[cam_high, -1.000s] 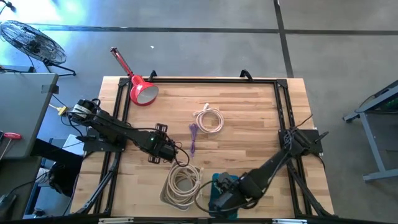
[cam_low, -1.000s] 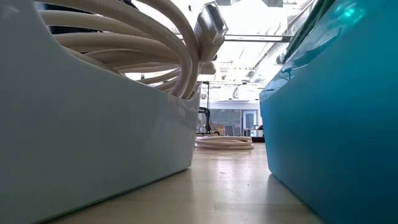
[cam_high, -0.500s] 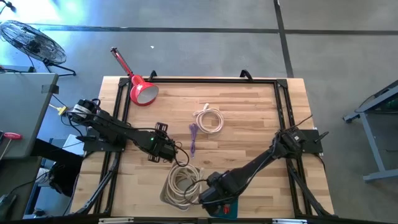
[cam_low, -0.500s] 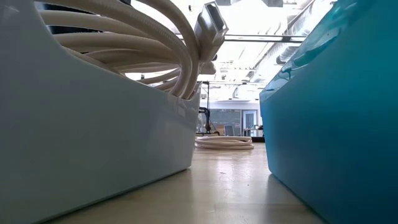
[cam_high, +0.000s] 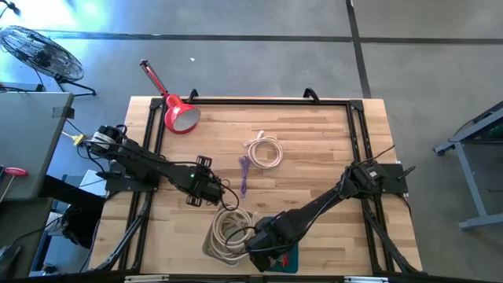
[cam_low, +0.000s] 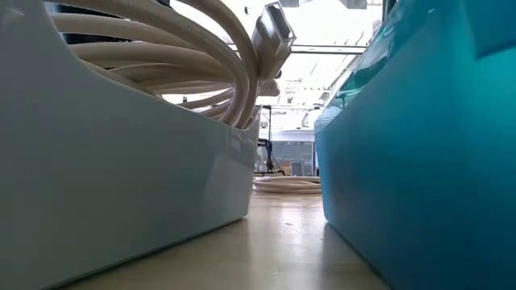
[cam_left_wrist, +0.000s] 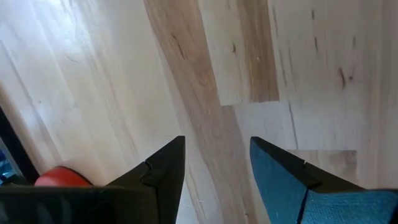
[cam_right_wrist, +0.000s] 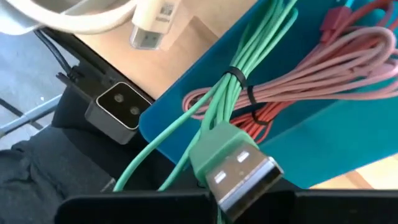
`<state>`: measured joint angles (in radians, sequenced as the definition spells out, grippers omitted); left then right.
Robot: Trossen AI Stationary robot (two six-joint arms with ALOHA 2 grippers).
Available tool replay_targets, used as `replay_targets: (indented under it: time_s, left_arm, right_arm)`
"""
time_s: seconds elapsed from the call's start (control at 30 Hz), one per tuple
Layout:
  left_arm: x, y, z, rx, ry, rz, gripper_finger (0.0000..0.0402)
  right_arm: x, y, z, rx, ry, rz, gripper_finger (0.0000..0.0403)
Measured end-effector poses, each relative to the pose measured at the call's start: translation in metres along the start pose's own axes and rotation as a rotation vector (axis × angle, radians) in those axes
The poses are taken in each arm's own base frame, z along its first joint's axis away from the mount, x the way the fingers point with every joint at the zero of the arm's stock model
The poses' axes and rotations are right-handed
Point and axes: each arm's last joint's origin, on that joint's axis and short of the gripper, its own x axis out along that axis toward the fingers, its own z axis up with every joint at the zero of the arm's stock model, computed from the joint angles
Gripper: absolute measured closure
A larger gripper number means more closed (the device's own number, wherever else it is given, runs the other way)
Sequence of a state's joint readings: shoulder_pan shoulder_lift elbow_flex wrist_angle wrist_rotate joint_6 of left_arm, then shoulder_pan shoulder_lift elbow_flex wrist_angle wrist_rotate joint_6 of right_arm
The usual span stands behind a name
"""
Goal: Pick & Place USB Port
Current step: Put the green USB cable into the blue bin, then put the light brown HDMI cable into the white bin
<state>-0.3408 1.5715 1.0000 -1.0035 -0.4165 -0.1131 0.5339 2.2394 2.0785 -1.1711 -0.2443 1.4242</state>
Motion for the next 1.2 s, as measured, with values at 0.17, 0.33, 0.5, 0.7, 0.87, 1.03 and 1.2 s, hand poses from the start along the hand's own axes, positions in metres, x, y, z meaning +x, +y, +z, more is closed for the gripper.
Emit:
replay_targets:
  time_s: [0.17,0.33,0.5,0.7,0.87,1.03,1.2]
  left_arm:
    - [0.0,0.0,0.0,0.001,0.003,-0.014,0.0229]
    - [0.0,0.0,0.0,0.001,0.003,-0.014,0.0229]
    - [0.0,0.0,0.0,0.001,0.003,-0.014,0.0229]
    - [0.0,0.0,0.0,0.005,0.004,-0.014,0.0229]
    - [0.0,0.0,-0.001,0.038,0.012,-0.013,0.0229]
    - [-0.001,-0.002,-0.001,0.149,0.005,-0.001,0.0229]
    - [-0.006,-0.002,-0.004,0.165,0.001,0.092,0.0229]
  right_arm:
    - [0.001,0.001,-0.002,-0.046,-0.029,0.005,0.0391]
    - [0.002,0.002,-0.007,-0.092,-0.015,0.003,0.0354]
    - [0.003,0.002,-0.01,-0.14,-0.017,-0.001,0.0308]
    - [0.003,0.002,-0.011,-0.136,0.017,0.007,0.0257]
    - [0.0,0.003,-0.007,-0.107,0.183,0.053,0.024]
    - [-0.006,0.004,0.005,-0.126,0.252,0.113,0.0238]
    - [-0.009,0.006,0.018,-0.318,0.228,0.195,0.0238]
